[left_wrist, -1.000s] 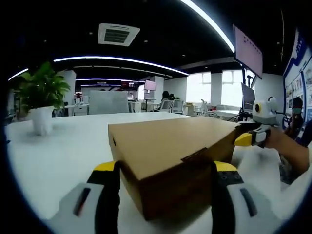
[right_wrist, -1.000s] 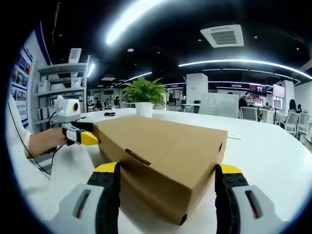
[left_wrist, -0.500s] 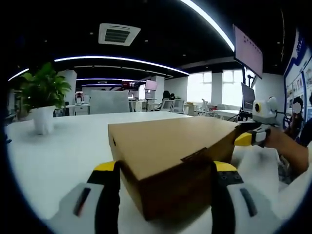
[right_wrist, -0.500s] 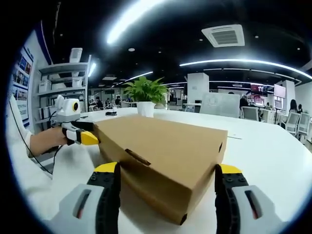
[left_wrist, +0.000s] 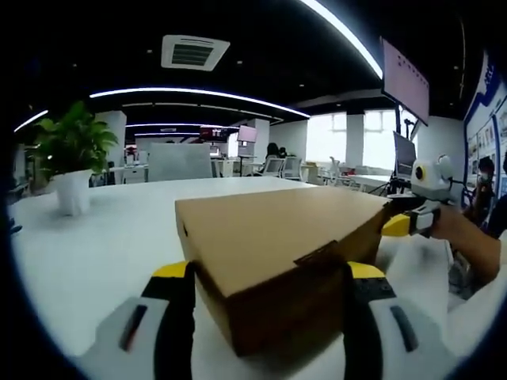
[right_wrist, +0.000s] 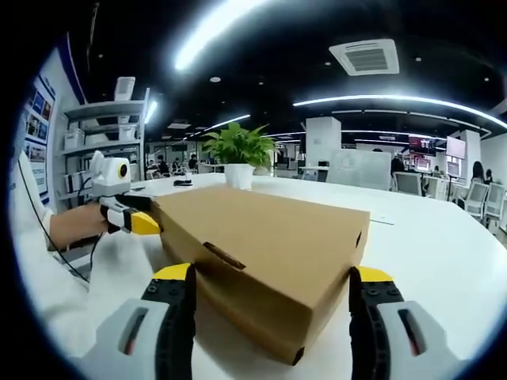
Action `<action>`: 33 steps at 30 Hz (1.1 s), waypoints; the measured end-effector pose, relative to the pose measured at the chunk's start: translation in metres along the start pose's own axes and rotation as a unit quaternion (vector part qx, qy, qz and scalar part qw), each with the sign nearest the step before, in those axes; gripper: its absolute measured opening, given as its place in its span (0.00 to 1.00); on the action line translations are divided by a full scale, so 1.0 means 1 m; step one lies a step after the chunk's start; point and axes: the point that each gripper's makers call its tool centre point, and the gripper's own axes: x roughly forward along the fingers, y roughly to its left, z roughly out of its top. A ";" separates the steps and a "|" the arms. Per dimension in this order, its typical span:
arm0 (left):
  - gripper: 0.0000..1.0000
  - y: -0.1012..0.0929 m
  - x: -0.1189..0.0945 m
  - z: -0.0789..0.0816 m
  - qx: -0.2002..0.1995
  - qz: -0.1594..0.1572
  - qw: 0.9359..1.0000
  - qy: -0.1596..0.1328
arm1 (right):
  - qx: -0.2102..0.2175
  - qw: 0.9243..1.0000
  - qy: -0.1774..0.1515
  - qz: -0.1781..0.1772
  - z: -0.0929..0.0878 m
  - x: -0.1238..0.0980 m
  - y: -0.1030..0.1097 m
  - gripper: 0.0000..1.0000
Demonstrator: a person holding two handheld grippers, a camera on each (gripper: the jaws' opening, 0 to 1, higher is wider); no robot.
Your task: Operate the shoe box by opening the lid, removing the specified soft item, and placing it in the target area until the item is outside and the box remains undamaged.
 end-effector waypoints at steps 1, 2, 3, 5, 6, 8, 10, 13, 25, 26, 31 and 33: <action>0.77 0.000 0.000 0.000 0.000 0.000 1.000 0.000 | 0.000 1.000 0.000 0.000 0.000 0.000 0.000 0.81; 0.77 0.005 0.000 0.000 -0.001 0.001 1.000 0.006 | 0.000 1.000 0.000 0.000 0.000 -0.001 0.003 0.80; 0.76 0.005 0.000 0.000 -0.001 0.000 1.000 0.008 | 0.000 1.000 0.000 -0.001 0.000 -0.001 0.003 0.80; 0.76 0.005 0.000 0.000 -0.001 0.000 1.000 0.012 | 0.001 1.000 0.000 -0.002 0.000 -0.002 0.003 0.80; 0.76 0.005 0.000 0.000 -0.001 0.000 1.000 0.013 | 0.001 1.000 0.000 -0.002 0.000 -0.002 0.003 0.80; 0.75 0.000 -0.005 -0.003 -0.006 0.010 1.000 0.006 | 0.002 1.000 -0.001 -0.002 0.000 -0.002 0.002 0.80; 0.75 0.000 -0.006 -0.003 -0.007 0.011 1.000 0.003 | 0.000 1.000 0.005 -0.002 0.000 -0.002 0.003 0.80; 0.74 -0.001 -0.007 -0.004 -0.006 0.011 1.000 0.000 | 0.000 1.000 0.003 -0.002 0.000 -0.002 0.004 0.80; 0.72 0.000 -0.011 -0.006 0.002 0.006 1.000 0.001 | -0.011 1.000 -0.004 0.001 -0.001 -0.002 0.003 0.80; 0.72 0.000 -0.011 -0.006 0.001 0.007 1.000 0.001 | -0.010 1.000 -0.004 0.000 -0.001 -0.002 0.003 0.80; 0.72 -0.001 -0.011 -0.005 -0.002 0.011 1.000 0.002 | -0.009 1.000 0.009 0.001 -0.001 -0.001 0.004 0.80; 0.72 -0.001 -0.010 -0.005 -0.001 0.011 1.000 0.002 | -0.008 1.000 0.014 0.001 -0.001 -0.001 0.004 0.80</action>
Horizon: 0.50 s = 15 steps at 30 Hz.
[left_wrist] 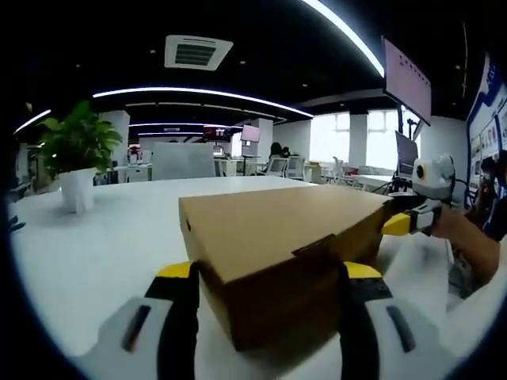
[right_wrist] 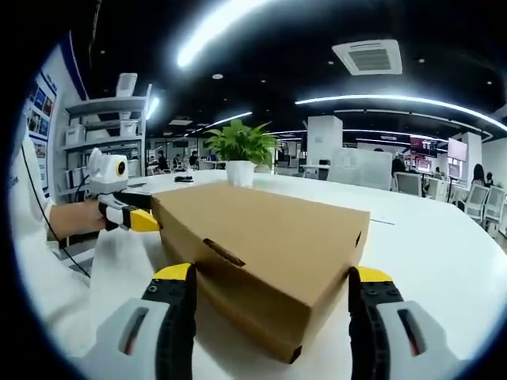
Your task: Operate the shoe box by opening the lid, removing the specified soft item, and placing it in the target area until the item is outside and the box remains undamaged.
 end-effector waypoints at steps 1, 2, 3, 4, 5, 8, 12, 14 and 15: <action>0.72 0.000 0.000 0.000 0.001 -0.001 1.000 0.000 | 0.000 1.000 0.002 0.000 0.000 0.000 0.000 0.80; 0.72 0.001 0.000 0.000 -0.001 -0.001 1.000 0.000 | 0.000 1.000 0.003 -0.001 0.000 0.000 0.000 0.80; 0.72 0.000 0.001 0.000 0.000 0.000 1.000 0.002 | 0.000 1.000 0.003 -0.001 -0.001 0.000 0.000 0.80; 0.72 0.000 0.001 0.000 0.000 0.000 1.000 0.003 | 0.000 1.000 0.002 -0.001 -0.001 0.000 0.000 0.80; 0.73 0.000 0.001 0.000 -0.002 0.001 1.000 0.004 | 0.001 1.000 0.001 0.000 -0.001 0.000 0.000 0.80; 0.72 0.000 0.001 0.001 -0.004 0.000 1.000 0.005 | 0.002 1.000 0.002 0.000 -0.001 0.000 -0.001 0.80; 0.72 -0.001 0.002 0.001 -0.003 0.002 1.000 0.016 | 0.002 1.000 0.006 -0.001 -0.002 0.000 0.000 0.80; 0.72 -0.001 0.001 0.001 -0.003 0.003 1.000 0.018 | 0.001 1.000 -0.001 -0.001 -0.003 -0.001 0.001 0.80; 0.72 -0.001 0.001 0.001 -0.003 0.004 1.000 0.019 | 0.002 1.000 -0.003 0.000 -0.002 -0.001 0.001 0.80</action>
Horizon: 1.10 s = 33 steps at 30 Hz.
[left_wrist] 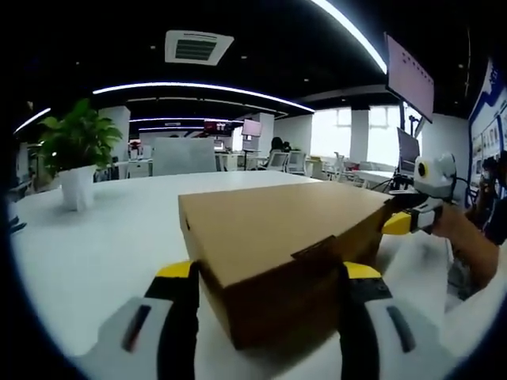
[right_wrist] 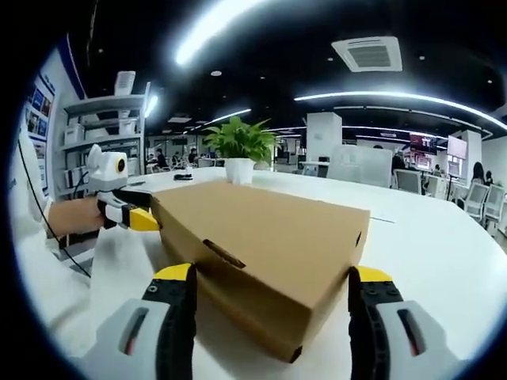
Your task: Operate the shoe box by opening the lid, removing the specified soft item, and placing it in the target area until the item is outside and the box remains undamaged.
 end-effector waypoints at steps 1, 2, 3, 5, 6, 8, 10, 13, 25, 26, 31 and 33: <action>0.72 0.000 -0.001 -0.001 0.000 0.002 1.000 -0.001 | -0.001 1.000 -0.001 0.002 0.001 0.000 0.000 0.80; 0.72 -0.001 -0.002 -0.001 -0.001 0.003 1.000 -0.003 | -0.001 1.000 0.000 0.004 0.001 0.000 0.001 0.80; 0.72 -0.001 -0.004 -0.001 -0.001 0.005 1.000 -0.006 | -0.001 1.000 0.001 0.005 0.001 0.000 0.001 0.79; 0.72 -0.002 -0.006 -0.002 -0.002 0.008 1.000 -0.012 | -0.002 1.000 0.003 0.008 0.001 0.000 0.002 0.79; 0.72 -0.002 -0.007 -0.003 -0.003 0.009 1.000 -0.016 | -0.003 1.000 0.006 0.009 0.001 -0.001 0.003 0.79; 0.72 -0.003 -0.009 -0.003 -0.004 0.011 1.000 -0.018 | -0.003 1.000 0.006 0.008 0.001 -0.002 0.005 0.79; 0.71 -0.001 -0.009 -0.002 -0.001 0.007 1.000 -0.021 | -0.002 1.000 0.007 0.008 0.001 -0.002 0.005 0.79; 0.71 -0.002 -0.010 -0.002 -0.002 0.007 1.000 -0.019 | -0.004 1.000 0.022 0.005 0.002 -0.002 0.008 0.79; 0.71 -0.001 -0.019 -0.005 -0.001 0.006 1.000 -0.023 | -0.005 1.000 0.016 0.007 0.002 -0.002 0.010 0.79; 0.71 0.000 -0.019 -0.005 -0.002 0.004 1.000 -0.021 | -0.005 1.000 0.015 0.007 0.002 -0.002 0.009 0.79; 0.71 0.000 -0.020 -0.005 -0.003 0.004 1.000 -0.016 | -0.005 1.000 0.015 0.007 0.001 -0.002 0.011 0.79; 0.71 0.000 -0.022 -0.006 -0.003 0.006 1.000 -0.015 | -0.005 1.000 0.017 0.008 0.001 -0.002 0.012 0.79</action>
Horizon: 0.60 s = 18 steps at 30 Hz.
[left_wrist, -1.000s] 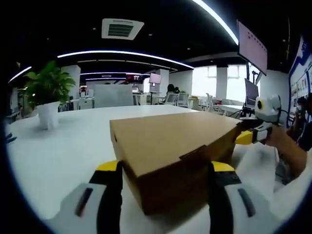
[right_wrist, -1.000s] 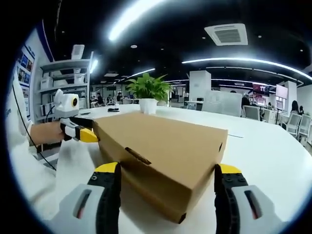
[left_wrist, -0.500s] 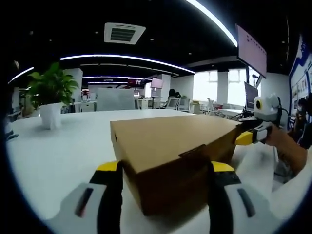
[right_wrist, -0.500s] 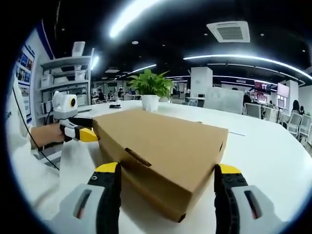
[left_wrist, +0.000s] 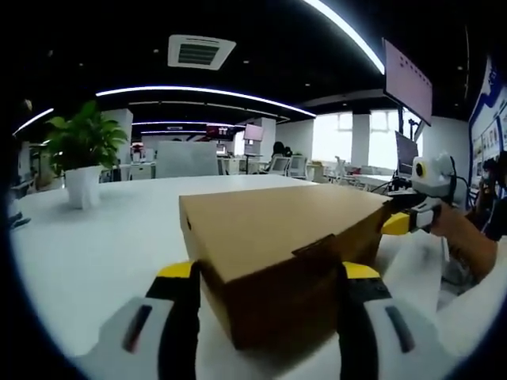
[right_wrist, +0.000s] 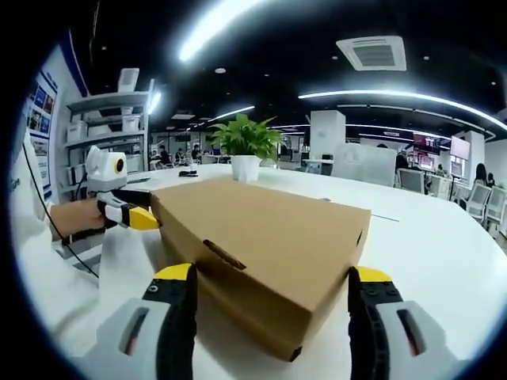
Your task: Operate the shoe box by opening the lid, removing the specified soft item, and placing it in the target area until the item is outside and the box remains undamaged.
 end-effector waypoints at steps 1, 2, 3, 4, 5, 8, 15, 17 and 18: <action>0.71 0.000 -0.001 0.000 0.001 0.000 1.000 0.000 | -0.001 1.000 0.002 0.000 0.000 0.000 0.000 0.79; 0.70 0.000 -0.002 -0.001 0.002 -0.001 1.000 0.000 | -0.001 1.000 0.004 0.002 -0.001 -0.001 0.002 0.79; 0.70 0.000 -0.003 -0.001 0.003 -0.003 1.000 0.002 | 0.000 1.000 0.005 0.003 -0.001 -0.001 0.002 0.79; 0.70 0.000 -0.004 -0.001 0.005 -0.003 1.000 0.004 | 0.000 1.000 0.007 0.003 -0.002 -0.002 0.004 0.79; 0.70 0.000 -0.004 -0.002 0.007 -0.003 1.000 0.005 | 0.000 1.000 0.007 0.003 -0.002 -0.002 0.005 0.79; 0.70 0.000 -0.005 -0.002 0.006 -0.002 1.000 0.005 | 0.001 1.000 0.007 0.002 -0.003 -0.003 0.005 0.80; 0.70 -0.001 -0.006 -0.002 0.005 0.004 1.000 -0.002 | 0.002 1.000 0.001 0.002 -0.002 -0.003 0.009 0.81; 0.70 0.000 -0.006 -0.003 0.008 0.004 1.000 0.002 | 0.002 1.000 -0.003 0.002 -0.002 -0.003 0.009 0.81; 0.70 0.000 -0.006 -0.003 0.008 0.004 1.000 0.003 | 0.003 1.000 -0.004 0.003 -0.002 -0.003 0.009 0.81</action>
